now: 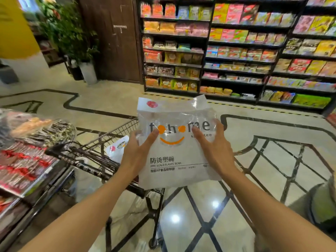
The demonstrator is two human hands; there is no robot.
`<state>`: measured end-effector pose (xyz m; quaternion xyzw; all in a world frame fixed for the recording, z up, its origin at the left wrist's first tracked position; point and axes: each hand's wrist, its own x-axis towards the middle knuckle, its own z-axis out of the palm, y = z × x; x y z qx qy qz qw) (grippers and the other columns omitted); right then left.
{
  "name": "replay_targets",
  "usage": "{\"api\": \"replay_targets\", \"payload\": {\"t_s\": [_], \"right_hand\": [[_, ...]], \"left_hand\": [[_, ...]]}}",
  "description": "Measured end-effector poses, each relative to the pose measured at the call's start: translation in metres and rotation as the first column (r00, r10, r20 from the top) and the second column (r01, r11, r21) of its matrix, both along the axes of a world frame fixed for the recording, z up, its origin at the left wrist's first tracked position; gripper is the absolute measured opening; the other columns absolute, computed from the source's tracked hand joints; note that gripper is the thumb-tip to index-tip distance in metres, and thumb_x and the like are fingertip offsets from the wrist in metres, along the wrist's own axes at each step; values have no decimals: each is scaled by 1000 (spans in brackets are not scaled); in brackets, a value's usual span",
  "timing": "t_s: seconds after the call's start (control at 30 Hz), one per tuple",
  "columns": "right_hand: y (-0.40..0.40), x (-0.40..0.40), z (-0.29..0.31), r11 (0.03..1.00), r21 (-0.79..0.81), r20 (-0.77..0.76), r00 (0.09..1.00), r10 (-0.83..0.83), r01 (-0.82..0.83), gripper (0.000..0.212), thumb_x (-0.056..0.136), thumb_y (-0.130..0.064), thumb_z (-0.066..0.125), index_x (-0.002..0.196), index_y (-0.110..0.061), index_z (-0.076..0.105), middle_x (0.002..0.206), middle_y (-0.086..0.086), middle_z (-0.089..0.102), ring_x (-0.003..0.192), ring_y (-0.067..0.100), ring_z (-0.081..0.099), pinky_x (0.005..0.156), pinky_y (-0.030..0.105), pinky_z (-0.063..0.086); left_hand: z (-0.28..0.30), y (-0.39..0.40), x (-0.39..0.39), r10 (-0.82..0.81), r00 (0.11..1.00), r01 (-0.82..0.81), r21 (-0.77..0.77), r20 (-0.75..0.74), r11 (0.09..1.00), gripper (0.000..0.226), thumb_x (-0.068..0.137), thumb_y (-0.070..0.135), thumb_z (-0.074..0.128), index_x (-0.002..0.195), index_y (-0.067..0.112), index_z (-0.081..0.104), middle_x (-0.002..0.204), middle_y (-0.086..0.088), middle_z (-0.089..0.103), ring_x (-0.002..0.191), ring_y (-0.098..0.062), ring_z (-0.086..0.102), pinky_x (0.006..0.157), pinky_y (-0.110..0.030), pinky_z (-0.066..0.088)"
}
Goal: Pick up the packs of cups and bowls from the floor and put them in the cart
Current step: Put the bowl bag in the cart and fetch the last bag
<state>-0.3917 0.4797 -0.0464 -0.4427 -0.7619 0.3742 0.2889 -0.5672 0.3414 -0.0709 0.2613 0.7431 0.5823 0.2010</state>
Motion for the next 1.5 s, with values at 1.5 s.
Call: {"api": "replay_targets", "payload": {"t_s": [1.5], "right_hand": [[299,-440,-232,544,-524,228,507,831,-656,101,79,-90,52,160,-41,16,147,4,57,133,35,56,107,46,46]], "left_hand": [[-203,217,-233,797,499,-704,-378,340,601,128,44,83,83,148,31,31,146,3,45,133,-18,49,116,-42,37]]}}
